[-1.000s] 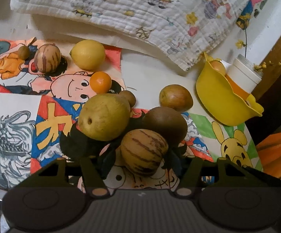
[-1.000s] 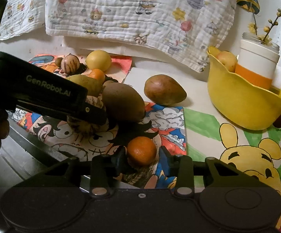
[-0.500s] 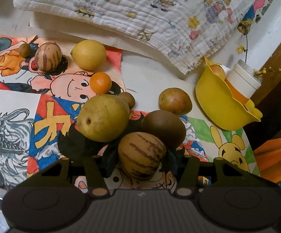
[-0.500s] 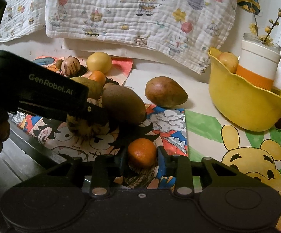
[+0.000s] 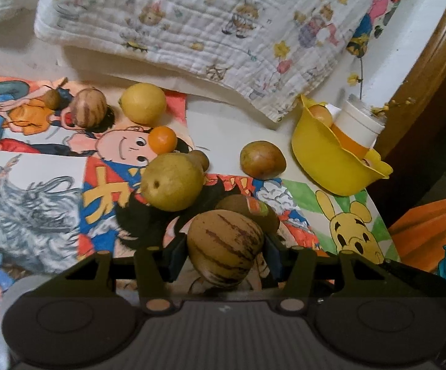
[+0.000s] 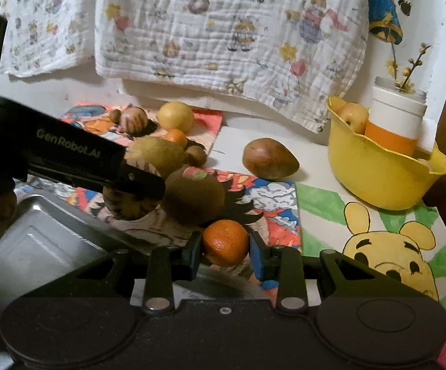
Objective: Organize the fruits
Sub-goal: 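Close left tool on striped brown fruit while right tool grasps small orange, then carry both fruits over the metal tray and open both tools to release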
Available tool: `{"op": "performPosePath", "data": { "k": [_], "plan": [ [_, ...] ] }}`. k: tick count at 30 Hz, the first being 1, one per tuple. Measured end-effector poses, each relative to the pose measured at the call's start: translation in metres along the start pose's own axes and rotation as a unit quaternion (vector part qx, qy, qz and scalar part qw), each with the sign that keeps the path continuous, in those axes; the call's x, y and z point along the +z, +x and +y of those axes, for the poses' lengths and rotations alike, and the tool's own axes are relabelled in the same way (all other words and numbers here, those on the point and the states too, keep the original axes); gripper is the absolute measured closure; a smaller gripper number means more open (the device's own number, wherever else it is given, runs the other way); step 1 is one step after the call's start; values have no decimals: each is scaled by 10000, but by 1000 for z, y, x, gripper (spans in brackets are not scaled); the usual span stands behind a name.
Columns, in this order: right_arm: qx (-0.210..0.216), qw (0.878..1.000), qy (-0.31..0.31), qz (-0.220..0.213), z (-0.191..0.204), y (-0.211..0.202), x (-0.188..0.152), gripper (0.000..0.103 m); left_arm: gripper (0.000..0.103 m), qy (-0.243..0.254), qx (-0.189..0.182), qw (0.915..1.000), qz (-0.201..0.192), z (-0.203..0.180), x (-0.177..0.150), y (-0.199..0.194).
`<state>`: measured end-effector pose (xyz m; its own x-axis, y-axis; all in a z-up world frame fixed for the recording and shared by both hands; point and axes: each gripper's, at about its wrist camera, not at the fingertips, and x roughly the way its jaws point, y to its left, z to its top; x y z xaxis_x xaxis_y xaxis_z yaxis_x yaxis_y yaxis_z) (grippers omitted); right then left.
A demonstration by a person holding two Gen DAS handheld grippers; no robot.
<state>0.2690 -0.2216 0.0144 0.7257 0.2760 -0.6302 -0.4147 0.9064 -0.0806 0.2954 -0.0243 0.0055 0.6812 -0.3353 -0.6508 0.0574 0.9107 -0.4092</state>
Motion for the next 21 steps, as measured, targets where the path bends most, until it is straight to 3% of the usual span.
{"op": "performPosePath", "data": {
  "k": [14, 21],
  "plan": [
    [645, 9975, 17, -294, 67, -56, -20, 69, 46, 301, 187, 9992, -209, 27, -37, -86],
    [965, 9951, -150, -175, 113, -78, -36, 69, 46, 390, 251, 9987, -197, 52, -64, -128]
  ]
}}
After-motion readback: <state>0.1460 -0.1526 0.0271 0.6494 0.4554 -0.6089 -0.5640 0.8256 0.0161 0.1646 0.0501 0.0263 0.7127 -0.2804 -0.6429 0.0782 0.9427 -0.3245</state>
